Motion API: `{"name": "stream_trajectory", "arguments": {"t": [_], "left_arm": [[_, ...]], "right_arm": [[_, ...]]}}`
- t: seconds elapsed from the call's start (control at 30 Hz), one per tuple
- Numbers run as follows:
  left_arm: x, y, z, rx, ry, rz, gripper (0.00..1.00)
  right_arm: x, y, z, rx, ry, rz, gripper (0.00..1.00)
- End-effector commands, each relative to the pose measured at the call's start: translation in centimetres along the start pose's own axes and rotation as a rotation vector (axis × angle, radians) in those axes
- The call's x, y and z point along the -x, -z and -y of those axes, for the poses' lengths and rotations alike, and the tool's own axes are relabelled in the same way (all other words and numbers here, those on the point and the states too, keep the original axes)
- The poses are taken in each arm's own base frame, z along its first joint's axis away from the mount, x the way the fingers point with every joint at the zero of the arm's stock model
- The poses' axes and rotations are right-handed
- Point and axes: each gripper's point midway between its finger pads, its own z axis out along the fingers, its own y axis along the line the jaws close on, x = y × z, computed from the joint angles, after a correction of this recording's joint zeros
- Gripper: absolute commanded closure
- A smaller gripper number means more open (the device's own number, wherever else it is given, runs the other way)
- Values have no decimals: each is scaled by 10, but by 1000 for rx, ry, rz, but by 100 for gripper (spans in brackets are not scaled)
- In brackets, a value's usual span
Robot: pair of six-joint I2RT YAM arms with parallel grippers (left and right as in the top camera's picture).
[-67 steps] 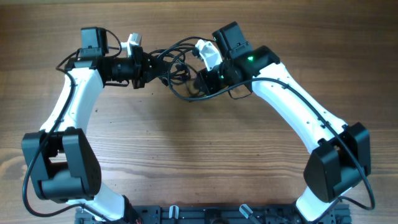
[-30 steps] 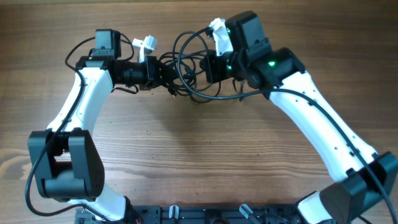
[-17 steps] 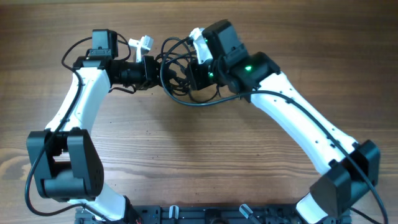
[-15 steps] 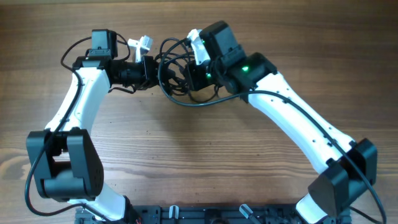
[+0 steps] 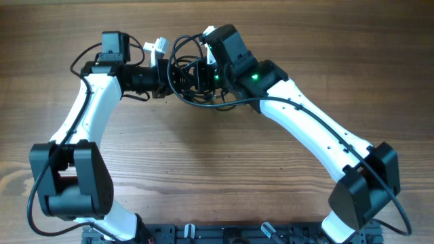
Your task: Untangle cables
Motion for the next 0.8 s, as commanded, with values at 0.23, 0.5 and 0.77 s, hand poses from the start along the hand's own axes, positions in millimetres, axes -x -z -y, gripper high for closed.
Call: {"name": "stream_trajectory", "arguments": {"t": [0.23,0.5,0.77], "left_arm": [[25,7,14,-1,307,90,96],[39,10,-2,59,669,191,96],[41,11,-9,10,1384,254,96]], "right_arm": [[15,27,4,55,-75,11,6],[13,53,12,61,-73,-15,3],[-24,49,36,-50,-77,-137,10]]}}
